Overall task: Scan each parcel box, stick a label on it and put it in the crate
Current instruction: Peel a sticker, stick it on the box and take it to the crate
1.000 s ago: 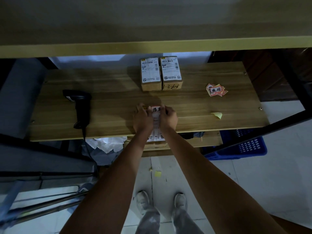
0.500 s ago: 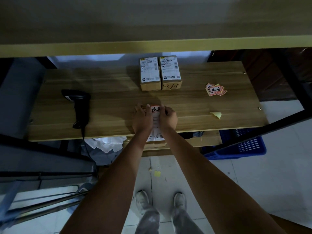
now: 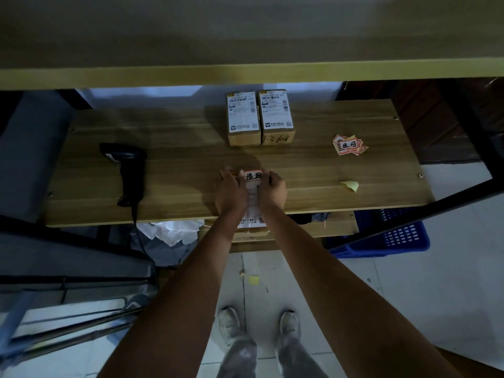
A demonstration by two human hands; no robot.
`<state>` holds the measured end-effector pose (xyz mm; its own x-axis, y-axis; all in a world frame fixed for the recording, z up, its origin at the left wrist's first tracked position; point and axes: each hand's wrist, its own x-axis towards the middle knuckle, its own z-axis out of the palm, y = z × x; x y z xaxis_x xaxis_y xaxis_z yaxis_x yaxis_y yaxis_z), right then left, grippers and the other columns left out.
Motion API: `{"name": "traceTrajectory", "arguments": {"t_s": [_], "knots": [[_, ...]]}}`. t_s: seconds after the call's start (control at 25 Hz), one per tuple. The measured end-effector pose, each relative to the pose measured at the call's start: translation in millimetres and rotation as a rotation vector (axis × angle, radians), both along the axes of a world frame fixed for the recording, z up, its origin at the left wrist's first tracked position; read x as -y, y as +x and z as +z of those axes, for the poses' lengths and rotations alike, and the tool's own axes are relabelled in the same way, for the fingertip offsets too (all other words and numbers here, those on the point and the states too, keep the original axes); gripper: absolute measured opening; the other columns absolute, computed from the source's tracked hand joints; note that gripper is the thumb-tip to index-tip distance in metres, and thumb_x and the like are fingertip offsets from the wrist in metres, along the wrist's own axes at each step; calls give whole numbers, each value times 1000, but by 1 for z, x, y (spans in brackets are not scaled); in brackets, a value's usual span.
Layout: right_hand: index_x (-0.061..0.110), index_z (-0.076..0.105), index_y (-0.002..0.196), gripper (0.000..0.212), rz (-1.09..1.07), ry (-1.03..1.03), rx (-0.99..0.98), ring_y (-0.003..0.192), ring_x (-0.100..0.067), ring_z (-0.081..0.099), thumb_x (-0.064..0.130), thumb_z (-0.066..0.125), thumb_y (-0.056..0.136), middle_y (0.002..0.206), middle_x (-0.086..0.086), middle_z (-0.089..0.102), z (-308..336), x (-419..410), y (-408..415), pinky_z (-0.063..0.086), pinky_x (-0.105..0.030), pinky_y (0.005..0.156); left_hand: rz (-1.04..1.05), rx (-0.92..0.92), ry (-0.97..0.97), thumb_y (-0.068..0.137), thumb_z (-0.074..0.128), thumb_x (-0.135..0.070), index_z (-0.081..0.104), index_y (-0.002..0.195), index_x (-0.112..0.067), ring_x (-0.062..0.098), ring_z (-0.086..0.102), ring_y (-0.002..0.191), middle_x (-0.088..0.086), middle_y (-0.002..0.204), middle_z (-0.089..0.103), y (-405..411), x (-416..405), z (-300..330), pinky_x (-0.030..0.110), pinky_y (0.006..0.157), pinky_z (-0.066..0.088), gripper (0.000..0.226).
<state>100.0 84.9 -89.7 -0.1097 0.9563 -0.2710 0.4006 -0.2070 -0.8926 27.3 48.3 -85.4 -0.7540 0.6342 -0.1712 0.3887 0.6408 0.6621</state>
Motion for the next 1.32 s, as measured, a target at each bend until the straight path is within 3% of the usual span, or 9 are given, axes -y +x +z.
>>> {"name": "traceTrajectory", "arguments": {"t_s": [0.12,0.2,0.32,0.56,0.68,0.88,1.04,1.16,1.32], "knots": [[10,67,86,39,-20,0,-27,66,-13,61,37,43,100,77,-4,68,1,1,-1,47,-22,55,21,-17,35,102,34,-35,44,130,-6,33,54,115,15,126,55,2,2,-1,34,81,39,41],[14,70,82,36,11,21,-34,59,-2,60,44,53,94,70,5,67,5,4,0,44,-13,50,47,6,34,101,34,-41,41,134,-7,33,56,113,15,128,55,4,3,-1,30,76,35,48],[16,73,90,24,46,28,-22,59,7,56,39,63,90,74,8,68,5,3,2,39,-7,47,34,-12,14,96,40,-50,38,137,-8,33,58,113,14,132,53,4,2,-2,31,75,38,59],[11,72,102,29,31,60,6,71,-2,56,33,54,96,86,4,65,0,1,1,35,-6,52,-7,-23,-22,99,39,-44,36,140,-4,35,51,122,18,138,48,0,0,-4,43,92,45,57],[10,72,101,30,16,68,4,78,-10,60,31,51,98,93,-3,70,-2,1,1,43,-18,61,-22,-57,-26,100,37,-39,36,140,-2,36,47,125,19,139,46,1,1,-2,41,96,40,54],[13,72,92,30,5,31,-36,64,-1,58,36,52,96,78,7,66,2,3,0,43,-15,53,5,-19,21,102,34,-34,39,136,-4,33,49,121,18,133,50,1,3,-2,35,87,40,46],[19,73,87,21,38,43,-15,60,4,59,39,66,87,73,10,67,1,2,1,43,-11,50,32,4,39,97,38,-49,43,132,-8,32,55,114,14,128,54,2,2,-5,32,79,40,54],[17,72,95,20,37,26,-43,62,7,57,35,64,90,77,11,65,1,3,3,41,-6,48,31,10,27,92,42,-57,40,131,-13,30,58,108,12,125,57,1,1,-10,34,76,44,59],[12,72,104,28,17,46,-49,79,-6,61,33,56,95,93,3,68,0,3,3,41,-11,59,19,20,23,93,46,-51,42,127,-12,32,59,107,12,122,60,-2,0,-13,34,75,42,52]]}}
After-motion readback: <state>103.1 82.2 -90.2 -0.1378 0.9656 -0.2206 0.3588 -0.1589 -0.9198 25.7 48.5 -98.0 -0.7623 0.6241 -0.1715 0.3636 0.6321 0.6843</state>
